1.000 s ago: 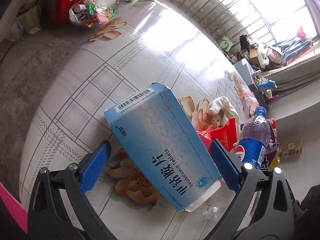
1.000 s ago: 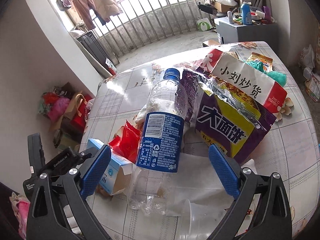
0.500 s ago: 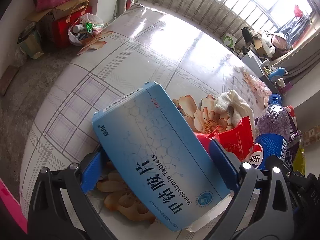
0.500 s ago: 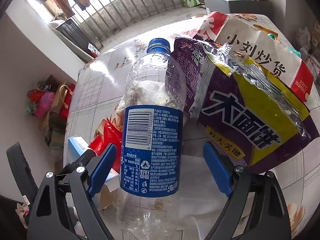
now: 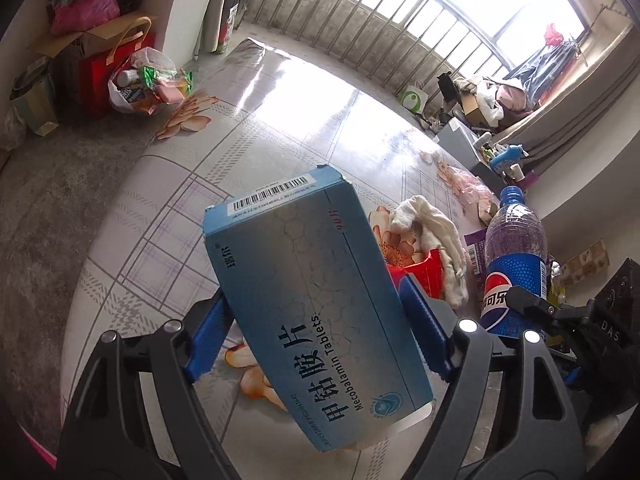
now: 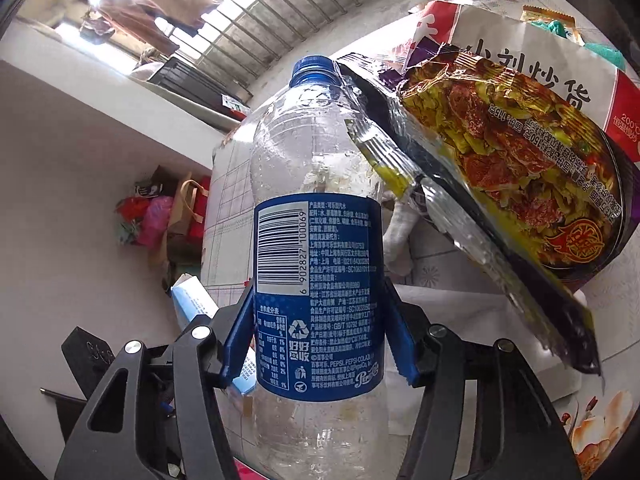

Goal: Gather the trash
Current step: 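Grasp the blue medicine box with the left gripper while the right grasps the water bottle, then carry box and bottle to the blue wastebasket and open both grippers over it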

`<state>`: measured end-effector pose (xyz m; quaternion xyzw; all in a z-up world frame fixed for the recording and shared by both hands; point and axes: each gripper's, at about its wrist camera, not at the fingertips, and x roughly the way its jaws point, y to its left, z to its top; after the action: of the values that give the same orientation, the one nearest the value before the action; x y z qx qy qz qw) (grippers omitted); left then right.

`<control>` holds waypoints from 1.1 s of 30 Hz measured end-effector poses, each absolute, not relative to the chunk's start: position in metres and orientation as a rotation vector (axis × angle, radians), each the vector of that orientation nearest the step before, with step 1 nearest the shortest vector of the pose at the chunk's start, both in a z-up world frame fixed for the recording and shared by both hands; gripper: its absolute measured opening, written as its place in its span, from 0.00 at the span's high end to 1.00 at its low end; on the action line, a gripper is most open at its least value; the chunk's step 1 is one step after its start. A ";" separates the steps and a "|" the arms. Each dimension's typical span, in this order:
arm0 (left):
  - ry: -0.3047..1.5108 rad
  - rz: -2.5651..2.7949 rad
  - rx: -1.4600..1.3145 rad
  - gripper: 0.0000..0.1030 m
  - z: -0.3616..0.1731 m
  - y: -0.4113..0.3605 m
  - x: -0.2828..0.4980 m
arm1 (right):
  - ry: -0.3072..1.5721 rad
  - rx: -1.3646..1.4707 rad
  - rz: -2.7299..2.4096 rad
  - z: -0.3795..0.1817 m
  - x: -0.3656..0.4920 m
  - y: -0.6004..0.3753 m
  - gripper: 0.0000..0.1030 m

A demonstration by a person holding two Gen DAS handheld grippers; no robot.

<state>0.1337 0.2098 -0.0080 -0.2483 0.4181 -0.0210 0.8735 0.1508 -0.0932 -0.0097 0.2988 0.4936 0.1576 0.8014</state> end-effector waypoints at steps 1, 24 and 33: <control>0.850 -0.049 -0.512 0.26 0.000 0.211 0.129 | 1.039 0.653 0.365 -0.004 0.147 -0.095 0.44; 0.765 -0.919 -0.074 0.26 0.174 -0.129 0.149 | 0.455 0.990 -0.042 0.048 -0.086 -0.396 0.44; 1.032 -1.141 0.346 0.26 0.069 -0.410 0.136 | 0.422 1.392 -0.355 -0.100 -0.139 -0.515 0.44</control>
<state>0.1365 -0.4103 0.0685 0.1556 0.4643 -0.5130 0.7050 -0.1387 -0.5148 -0.1005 0.6327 0.1919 -0.1615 0.7327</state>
